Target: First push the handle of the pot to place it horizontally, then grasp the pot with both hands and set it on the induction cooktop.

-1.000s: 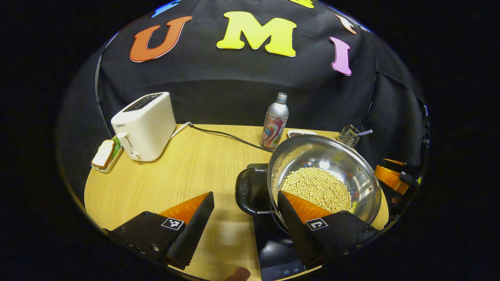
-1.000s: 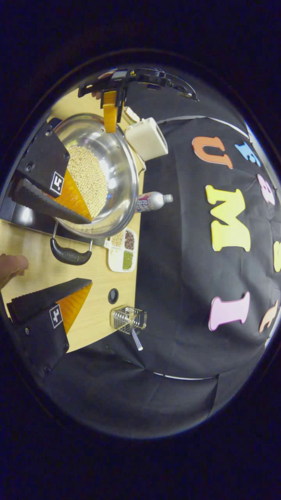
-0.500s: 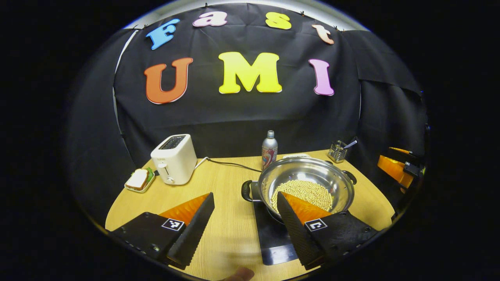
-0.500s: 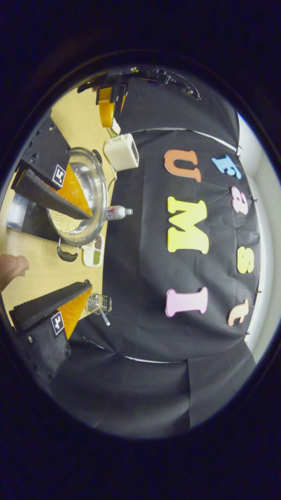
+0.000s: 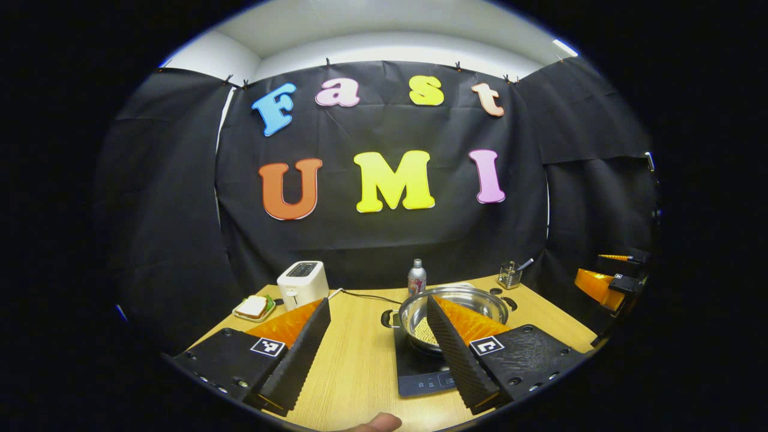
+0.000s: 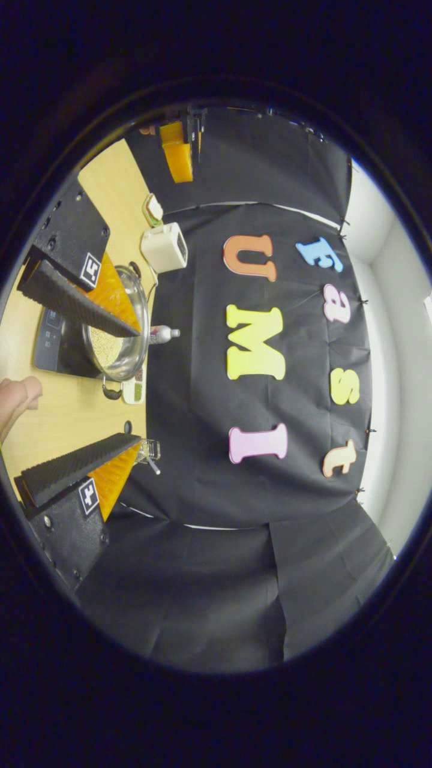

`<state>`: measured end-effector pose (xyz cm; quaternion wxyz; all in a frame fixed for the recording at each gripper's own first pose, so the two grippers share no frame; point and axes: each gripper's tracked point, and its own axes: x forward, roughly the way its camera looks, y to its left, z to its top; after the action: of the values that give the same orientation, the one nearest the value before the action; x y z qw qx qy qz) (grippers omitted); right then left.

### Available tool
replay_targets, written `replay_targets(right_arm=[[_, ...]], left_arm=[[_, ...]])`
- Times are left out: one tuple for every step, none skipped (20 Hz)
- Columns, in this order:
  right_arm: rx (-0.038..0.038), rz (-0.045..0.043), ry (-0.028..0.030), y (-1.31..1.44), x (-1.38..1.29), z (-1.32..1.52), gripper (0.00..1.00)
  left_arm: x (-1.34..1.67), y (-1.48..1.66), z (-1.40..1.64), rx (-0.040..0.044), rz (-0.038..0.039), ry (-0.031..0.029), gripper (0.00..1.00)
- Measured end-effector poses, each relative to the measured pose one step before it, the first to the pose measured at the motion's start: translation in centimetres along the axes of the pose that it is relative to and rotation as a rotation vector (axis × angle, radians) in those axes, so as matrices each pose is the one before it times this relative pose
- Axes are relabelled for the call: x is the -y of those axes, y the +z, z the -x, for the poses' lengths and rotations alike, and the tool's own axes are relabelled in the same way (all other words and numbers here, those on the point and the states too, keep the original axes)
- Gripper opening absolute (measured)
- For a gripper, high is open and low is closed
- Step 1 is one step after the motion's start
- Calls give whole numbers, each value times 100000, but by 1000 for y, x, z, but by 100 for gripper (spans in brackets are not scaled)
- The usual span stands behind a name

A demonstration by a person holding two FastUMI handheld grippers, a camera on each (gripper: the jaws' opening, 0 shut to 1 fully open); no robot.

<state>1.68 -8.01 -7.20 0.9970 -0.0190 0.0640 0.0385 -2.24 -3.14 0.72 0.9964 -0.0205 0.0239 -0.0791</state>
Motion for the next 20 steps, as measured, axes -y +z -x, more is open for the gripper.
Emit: replay_targets(right_arm=[[2050, -819, -650, 1099, 134, 994, 100], [1844, -1386, -638, 1150, -35, 1102, 100], [1603, -1583, 451, 800, -278, 1069, 100], [892, -1241, 742, 897, -372, 907, 100], [1797, -1489, 818, 739, -189, 924, 100], [2706, -1561, 450, 1216, -170, 924, 100], [2629, -1423, -292, 1084, 9, 768, 100], [2126, -517, -1218, 772, 185, 986, 100], [1999, 688, -1459, 515, 303, 934, 100], [1763, 2687, -1433, 476, 355, 1154, 100], [3509, 2220, -911, 824, 410, 1212, 100], [3300, 1295, -1674, 923, 372, 1136, 100], [2151, 898, -2105, 386, 504, 1192, 100], [521, 1038, -1643, -127, 384, 1053, 100], [-521, 1443, -1508, -191, 354, 795, 100], [-473, 1015, -1844, -106, 443, 529, 100], [-653, -319, -1635, -7, 322, 271, 100], [-921, -795, -616, -132, 127, 337, 100], [-1121, -778, 452, -191, -158, 180, 100], [-1054, -1183, 738, -347, -112, 79, 100]], left_arm=[[-12, 961, 793, 2615, 101, -1056, 96], [64, 663, 890, 1261, -464, -800, 96], [-600, 442, 1038, 740, -583, 856, 96], [-646, 420, 896, 595, -583, 1904, 96], [-716, 458, 776, 715, -296, 1990, 96], [-784, 450, 828, 966, 415, 2566, 95], [-515, 631, 858, 1372, 1236, 2472, 96], [-583, 621, 839, 2526, 1375, 1759, 96], [-443, 308, 776, 1416, 1299, 1261, 96], [-461, 252, 1014, 1658, 1515, 1211, 96], [-202, 269, 897, 1846, 957, 627, 96], [-102, 278, 1084, 1587, 534, 395, 96], [-174, 96, 1040, 1483, 658, 377, 95], [186, 267, 962, 1167, 56, -843, 96], [423, 238, 800, 1053, -478, -2062, 95], [487, 142, 617, 913, -160, -2102, 95], [491, 303, 497, 674, -580, -1753, 95], [432, 92, 337, 400, -637, -1581, 95], [318, -113, 44, -153, -601, -933, 95], [95, -55, 101, -277, -628, -114, 95]])
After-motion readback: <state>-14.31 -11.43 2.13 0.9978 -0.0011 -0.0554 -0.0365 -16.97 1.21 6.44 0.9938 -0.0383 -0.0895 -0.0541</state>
